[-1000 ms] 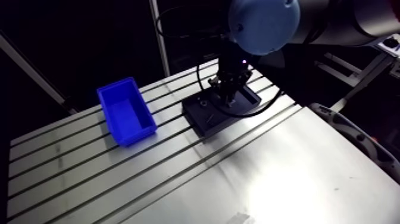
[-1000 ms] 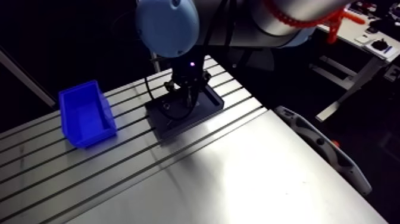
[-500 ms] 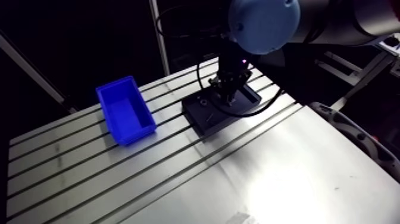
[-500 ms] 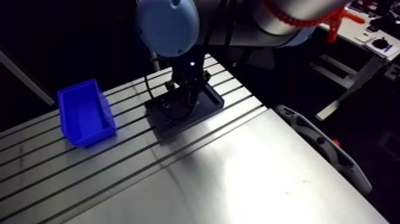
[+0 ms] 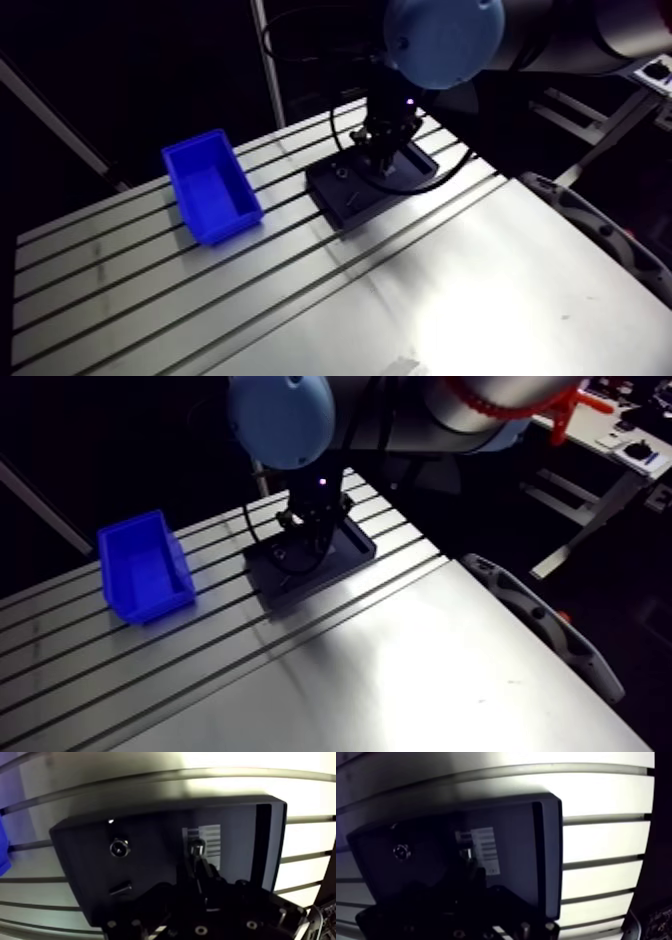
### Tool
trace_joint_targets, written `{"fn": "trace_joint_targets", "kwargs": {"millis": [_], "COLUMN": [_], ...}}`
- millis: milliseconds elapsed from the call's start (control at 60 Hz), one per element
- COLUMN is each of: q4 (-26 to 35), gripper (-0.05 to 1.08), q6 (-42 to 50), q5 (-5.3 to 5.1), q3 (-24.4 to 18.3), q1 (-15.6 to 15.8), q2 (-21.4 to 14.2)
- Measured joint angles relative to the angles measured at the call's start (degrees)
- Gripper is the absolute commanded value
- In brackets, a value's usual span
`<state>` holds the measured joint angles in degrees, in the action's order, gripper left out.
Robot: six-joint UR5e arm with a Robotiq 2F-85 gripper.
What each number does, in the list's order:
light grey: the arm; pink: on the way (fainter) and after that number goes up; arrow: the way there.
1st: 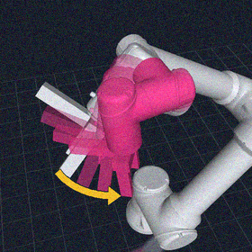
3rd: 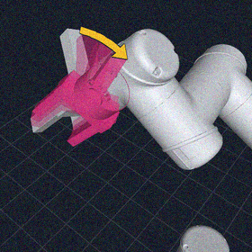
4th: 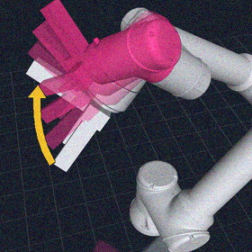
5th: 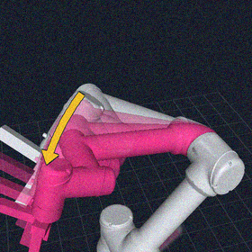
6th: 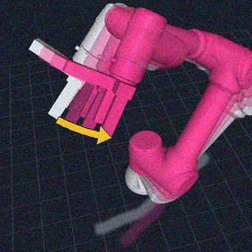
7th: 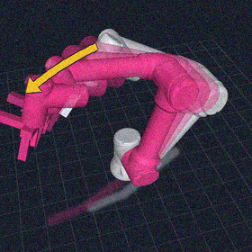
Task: Pick up the M10 bolt from the tray and put it into the blue bin.
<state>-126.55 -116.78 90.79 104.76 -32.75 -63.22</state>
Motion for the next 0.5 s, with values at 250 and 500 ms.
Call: {"fn": "trace_joint_targets", "kwargs": {"millis": [250, 500], "q4": [3.37, 10.01], "gripper": [1.07, 1.05], "q6": [-0.15, -4.31], "q5": [-0.06, -0.34], "q3": [-0.73, -2.3], "q1": [0.38, 0.64], "q2": [-3.52, -8.15]}}
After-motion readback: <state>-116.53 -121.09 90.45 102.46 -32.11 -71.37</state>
